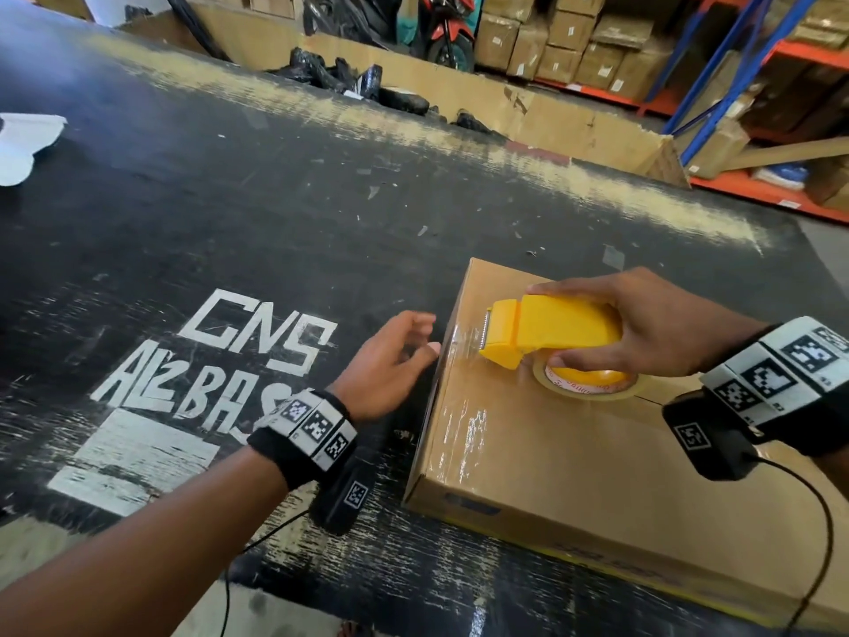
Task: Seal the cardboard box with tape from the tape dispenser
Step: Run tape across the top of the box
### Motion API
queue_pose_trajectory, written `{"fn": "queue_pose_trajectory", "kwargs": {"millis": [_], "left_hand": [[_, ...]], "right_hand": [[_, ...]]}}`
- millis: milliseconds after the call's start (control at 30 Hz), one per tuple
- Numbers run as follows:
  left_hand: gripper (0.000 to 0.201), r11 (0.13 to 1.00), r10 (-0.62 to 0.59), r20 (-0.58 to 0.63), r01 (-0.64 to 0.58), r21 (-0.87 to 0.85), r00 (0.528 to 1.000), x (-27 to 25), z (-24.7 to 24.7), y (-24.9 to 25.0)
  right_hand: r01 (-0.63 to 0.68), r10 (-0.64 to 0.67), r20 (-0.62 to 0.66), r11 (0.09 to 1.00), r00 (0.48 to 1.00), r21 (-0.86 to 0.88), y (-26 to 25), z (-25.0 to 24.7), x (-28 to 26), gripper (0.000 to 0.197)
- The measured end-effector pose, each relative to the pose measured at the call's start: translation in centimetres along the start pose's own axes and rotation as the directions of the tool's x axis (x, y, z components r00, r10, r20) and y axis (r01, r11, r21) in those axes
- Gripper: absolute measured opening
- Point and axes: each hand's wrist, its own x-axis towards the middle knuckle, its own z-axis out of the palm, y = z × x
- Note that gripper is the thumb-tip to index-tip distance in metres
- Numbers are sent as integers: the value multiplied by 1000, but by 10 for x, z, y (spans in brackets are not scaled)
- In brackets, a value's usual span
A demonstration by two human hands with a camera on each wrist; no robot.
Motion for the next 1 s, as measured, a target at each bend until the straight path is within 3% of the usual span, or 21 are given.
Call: {"fn": "queue_pose_trajectory", "kwargs": {"millis": [100,200,333,433,600,733,900,1000], "left_hand": [[71,978,170,227,-192,81,959,-11,-2,24],[73,924,188,347,-285,255,919,-17,9,31],[71,833,130,305,-271,483,943,-17,12,27],[70,804,97,316,-261,534,944,-18,9,30],[71,766,46,331,-246,594,942,-16,7,35],[73,725,4,331,-231,649,944,-17,7,40],[81,600,-119,333,-199,775,936,-18,3,64],[90,440,-225,292,-170,882,930,-17,9,87]], "right_hand": [[19,-18,-17,999,1000,32,0,1,0,88],[77,-76,-15,994,997,80,-1,2,-1,79],[92,-91,-7,991,996,100,3,2,-2,73],[80,-79,-15,991,997,104,24,-4,-24,71],[-60,71,-66,986,995,156,125,-20,-130,69],[-190,194,-15,970,981,155,190,-14,-187,55],[-81,92,-28,960,995,267,186,-16,-184,59],[-1,7,-30,980,1000,201,198,-12,-184,65]]}}
